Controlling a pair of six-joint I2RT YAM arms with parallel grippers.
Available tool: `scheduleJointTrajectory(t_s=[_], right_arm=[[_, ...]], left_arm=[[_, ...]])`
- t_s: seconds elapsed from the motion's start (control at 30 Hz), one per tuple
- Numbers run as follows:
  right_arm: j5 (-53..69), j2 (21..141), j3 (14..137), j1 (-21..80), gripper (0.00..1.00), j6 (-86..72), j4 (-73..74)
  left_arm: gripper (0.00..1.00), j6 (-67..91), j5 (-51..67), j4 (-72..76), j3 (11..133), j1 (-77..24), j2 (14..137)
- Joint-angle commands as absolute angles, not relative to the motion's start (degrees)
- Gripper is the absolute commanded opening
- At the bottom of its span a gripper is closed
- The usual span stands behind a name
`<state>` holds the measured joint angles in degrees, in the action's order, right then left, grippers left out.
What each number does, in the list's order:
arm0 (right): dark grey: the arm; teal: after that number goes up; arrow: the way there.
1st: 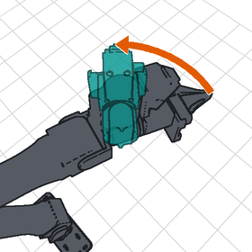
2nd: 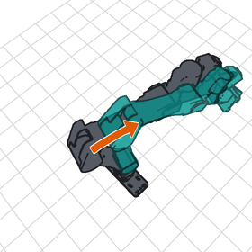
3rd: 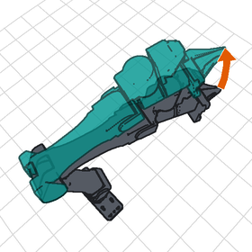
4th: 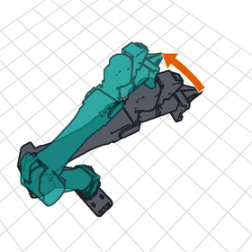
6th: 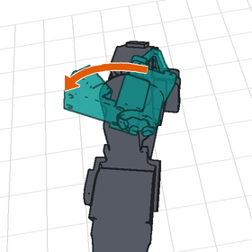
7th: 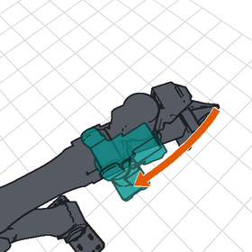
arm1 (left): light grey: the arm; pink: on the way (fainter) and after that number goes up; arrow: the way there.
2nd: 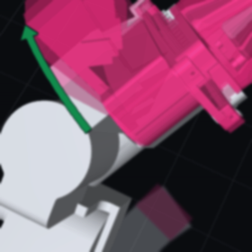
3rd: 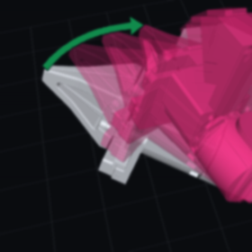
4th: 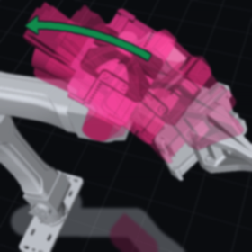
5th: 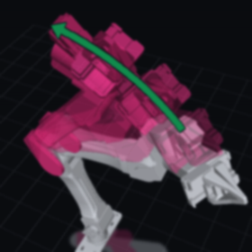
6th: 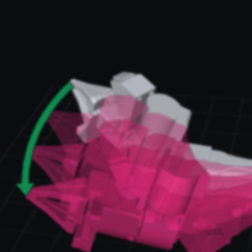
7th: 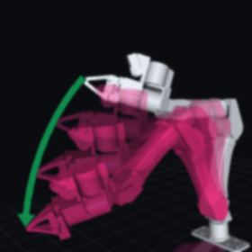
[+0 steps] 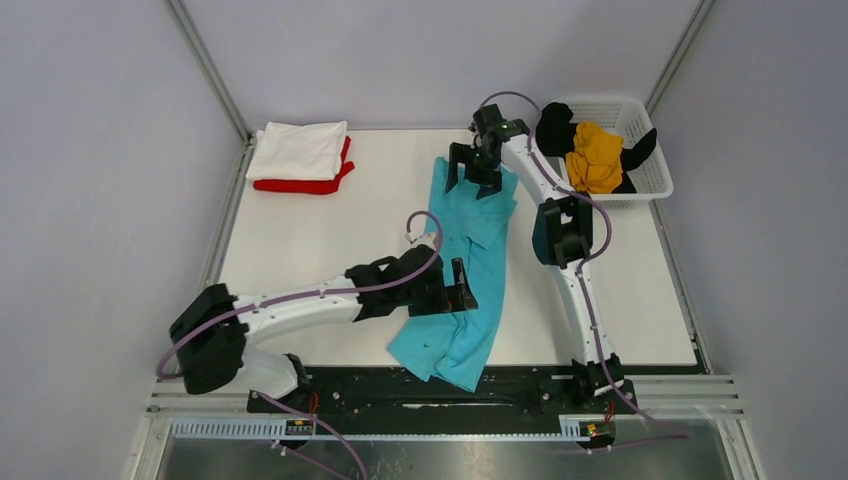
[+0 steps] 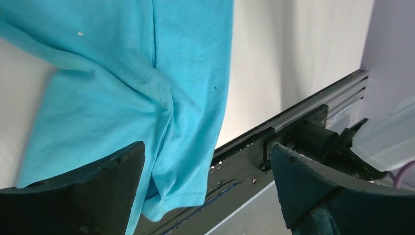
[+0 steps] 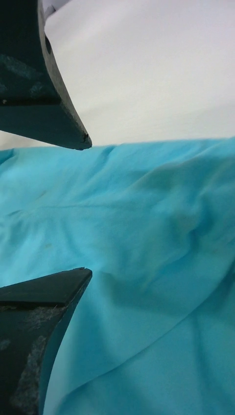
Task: Fold and stack the t-shirts
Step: Rotate the tshirt 90 degrees
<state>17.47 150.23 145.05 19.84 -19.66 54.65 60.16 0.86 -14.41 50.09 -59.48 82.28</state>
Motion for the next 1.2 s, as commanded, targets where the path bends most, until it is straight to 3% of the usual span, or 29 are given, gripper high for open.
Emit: scheduleJointTrajectory(t_s=[0.0, 0.23, 0.47, 0.7, 1.17], right_arm=[[5.6, 133.0, 133.3, 21.4, 1.0, -19.2, 57.0], [-3.9, 112.0, 96.5, 29.4, 0.99, -23.9, 48.0], [-2.7, 107.4, 83.2, 35.6, 0.99, -28.1, 44.7], [-0.2, 112.1, 79.4, 36.3, 1.0, -29.6, 40.2], [-3.8, 123.8, 92.3, 30.0, 0.99, -26.0, 46.5]], left_arm=[[0.99, 56.0, -7.5, -19.0, 49.4, -59.3, 74.1], [0.99, 54.0, -9.8, -23.8, 42.6, -50.2, 64.9], [0.99, 52.6, -9.4, -23.0, 34.5, -44.3, 55.8], [0.99, 52.2, -9.1, -20.5, 31.9, -44.0, 53.3], [0.99, 50.8, -8.2, -17.8, 31.7, -43.6, 55.2]])
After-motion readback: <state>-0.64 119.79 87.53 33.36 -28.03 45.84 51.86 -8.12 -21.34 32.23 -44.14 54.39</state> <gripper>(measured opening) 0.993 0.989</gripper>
